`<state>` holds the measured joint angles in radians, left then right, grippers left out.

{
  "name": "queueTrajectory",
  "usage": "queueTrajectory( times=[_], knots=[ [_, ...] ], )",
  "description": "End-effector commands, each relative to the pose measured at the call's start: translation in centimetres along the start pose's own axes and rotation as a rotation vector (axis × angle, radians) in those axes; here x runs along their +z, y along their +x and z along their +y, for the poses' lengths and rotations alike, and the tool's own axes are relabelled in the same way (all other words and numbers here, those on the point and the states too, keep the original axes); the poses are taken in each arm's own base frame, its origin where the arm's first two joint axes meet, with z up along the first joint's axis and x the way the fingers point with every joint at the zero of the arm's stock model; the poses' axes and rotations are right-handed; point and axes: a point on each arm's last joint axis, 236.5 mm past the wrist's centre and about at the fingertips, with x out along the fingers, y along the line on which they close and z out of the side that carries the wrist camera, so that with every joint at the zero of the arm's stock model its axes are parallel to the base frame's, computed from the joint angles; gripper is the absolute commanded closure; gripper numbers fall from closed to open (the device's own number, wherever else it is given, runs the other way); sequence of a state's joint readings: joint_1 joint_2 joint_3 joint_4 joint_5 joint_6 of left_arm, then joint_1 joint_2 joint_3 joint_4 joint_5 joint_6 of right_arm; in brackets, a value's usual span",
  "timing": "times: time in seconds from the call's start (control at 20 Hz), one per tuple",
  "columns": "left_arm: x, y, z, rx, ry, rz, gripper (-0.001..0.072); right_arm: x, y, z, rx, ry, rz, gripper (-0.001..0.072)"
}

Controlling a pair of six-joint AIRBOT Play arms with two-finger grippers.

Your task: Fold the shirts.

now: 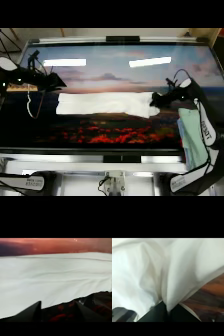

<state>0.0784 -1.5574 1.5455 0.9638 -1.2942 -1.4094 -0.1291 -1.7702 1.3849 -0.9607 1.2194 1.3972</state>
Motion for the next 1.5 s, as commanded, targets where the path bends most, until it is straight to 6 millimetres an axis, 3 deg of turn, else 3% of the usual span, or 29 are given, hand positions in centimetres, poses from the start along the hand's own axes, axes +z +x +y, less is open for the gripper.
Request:
queueTrajectory(
  times=[0.0, 0.1, 0.15, 0.2, 0.35, 0.45, 0.7, 0.8, 0.85, 1.0, 1.15, 1.3, 1.45],
  knots=[
    [-1.2, 2.4, -2.4, -0.040, 0.027, 0.055, 0.0479, 0.3, -3.3, 4.8, 0.118, -0.071, -0.067, 0.0640],
    [-2.7, 5.2, -5.4, -0.106, 0.043, 0.121, 0.0488, -0.2, -6.5, 6.9, 0.126, -0.124, -0.112, 0.0640],
    [-3.8, 6.9, -7.3, -0.146, 0.052, 0.163, 0.0563, -0.8, -8.1, 8.0, 0.132, -0.153, -0.129, 0.0640],
    [-4.9, 8.8, -9.0, -0.177, 0.061, 0.199, 0.0576, -1.6, -9.6, 9.0, 0.136, -0.181, -0.140, 0.0639],
    [-9.5, 15.4, -14.3, -0.252, 0.090, 0.309, 0.0576, -4.3, -13.7, 11.8, 0.147, -0.255, -0.164, 0.0639],
    [-11.8, 18.7, -17.8, -0.305, 0.084, 0.332, 0.0579, -6.2, -16.0, 13.3, 0.150, -0.297, -0.182, 0.0639],
    [-16.0, 23.9, -25.2, -0.427, -0.001, 0.325, 0.0581, -8.8, -20.4, 17.3, 0.221, -0.346, -0.276, 0.0639],
    [-16.5, 25.3, -26.7, -0.452, -0.048, 0.305, 0.0587, -9.4, -21.3, 18.8, 0.270, -0.358, -0.292, 0.0639],
    [-16.3, 25.4, -26.7, -0.455, -0.055, 0.301, 0.0658, -9.5, -21.3, 18.8, 0.272, -0.353, -0.290, 0.0639],
    [-12.6, 22.8, -24.7, -0.473, -0.062, 0.262, 0.0677, -9.0, -19.7, 19.1, 0.258, -0.363, -0.271, 0.0639],
    [-6.4, 16.7, -19.4, -0.421, -0.014, 0.166, 0.0677, -7.8, -15.9, 21.4, 0.282, -0.384, -0.245, 0.0639],
    [-0.2, 7.4, -11.0, -0.255, -0.008, 0.011, 0.0677, -7.0, -10.1, 25.8, 0.352, -0.405, -0.223, 0.0639],
    [3.6, -3.4, -4.1, -0.138, -0.053, -0.181, 0.0677, -7.6, -2.5, 30.5, 0.430, -0.403, -0.191, 0.0638]
  ],
)
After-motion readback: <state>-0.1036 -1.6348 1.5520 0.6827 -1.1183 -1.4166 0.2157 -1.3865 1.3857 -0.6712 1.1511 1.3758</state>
